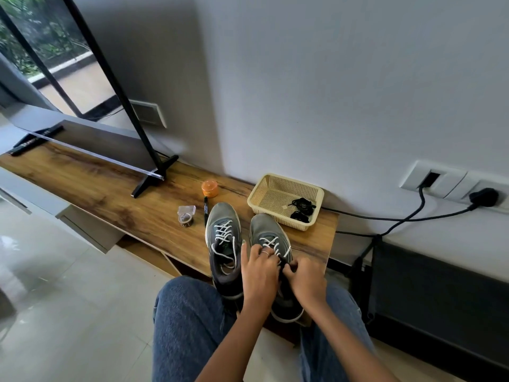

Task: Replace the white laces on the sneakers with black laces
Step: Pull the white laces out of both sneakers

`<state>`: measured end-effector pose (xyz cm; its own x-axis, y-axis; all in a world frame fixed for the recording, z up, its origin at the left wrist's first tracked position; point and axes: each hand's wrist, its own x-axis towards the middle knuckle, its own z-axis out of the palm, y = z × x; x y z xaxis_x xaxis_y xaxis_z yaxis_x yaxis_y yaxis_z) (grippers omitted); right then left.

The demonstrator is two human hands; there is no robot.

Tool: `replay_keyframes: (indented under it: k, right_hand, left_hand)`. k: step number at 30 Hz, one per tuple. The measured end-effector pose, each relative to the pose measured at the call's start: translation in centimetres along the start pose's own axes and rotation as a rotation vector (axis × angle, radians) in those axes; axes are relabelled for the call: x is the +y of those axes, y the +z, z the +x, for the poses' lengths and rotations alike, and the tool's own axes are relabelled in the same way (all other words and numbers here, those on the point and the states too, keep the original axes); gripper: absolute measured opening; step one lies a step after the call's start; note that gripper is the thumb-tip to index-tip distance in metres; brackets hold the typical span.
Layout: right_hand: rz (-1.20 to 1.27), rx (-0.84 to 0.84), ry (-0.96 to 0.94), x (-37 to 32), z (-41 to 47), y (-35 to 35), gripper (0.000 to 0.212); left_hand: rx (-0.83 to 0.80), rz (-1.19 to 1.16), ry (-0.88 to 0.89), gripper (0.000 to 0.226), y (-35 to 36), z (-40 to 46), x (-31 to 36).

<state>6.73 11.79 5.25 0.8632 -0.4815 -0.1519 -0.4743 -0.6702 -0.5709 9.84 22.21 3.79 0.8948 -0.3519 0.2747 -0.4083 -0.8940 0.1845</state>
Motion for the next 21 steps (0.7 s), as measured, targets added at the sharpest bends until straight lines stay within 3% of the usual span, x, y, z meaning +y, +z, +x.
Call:
replay_keyframes:
  k: [6,13,21]
  right_hand:
    - [-0.001,0.006,0.027,0.0,0.2,0.0,0.020]
    - [-0.004,0.016,0.051,-0.2,0.1,0.5,0.021]
    - [-0.004,0.041,0.052,-0.3,-0.1,1.0,0.020]
  left_hand:
    - [-0.030,-0.055,-0.034,0.018,-0.8,0.4,0.8]
    - [-0.049,-0.465,-0.261,0.004,-1.4,-1.5,0.7]
    - [-0.051,-0.558,-0.319,0.005,-0.8,-2.9,1.8]
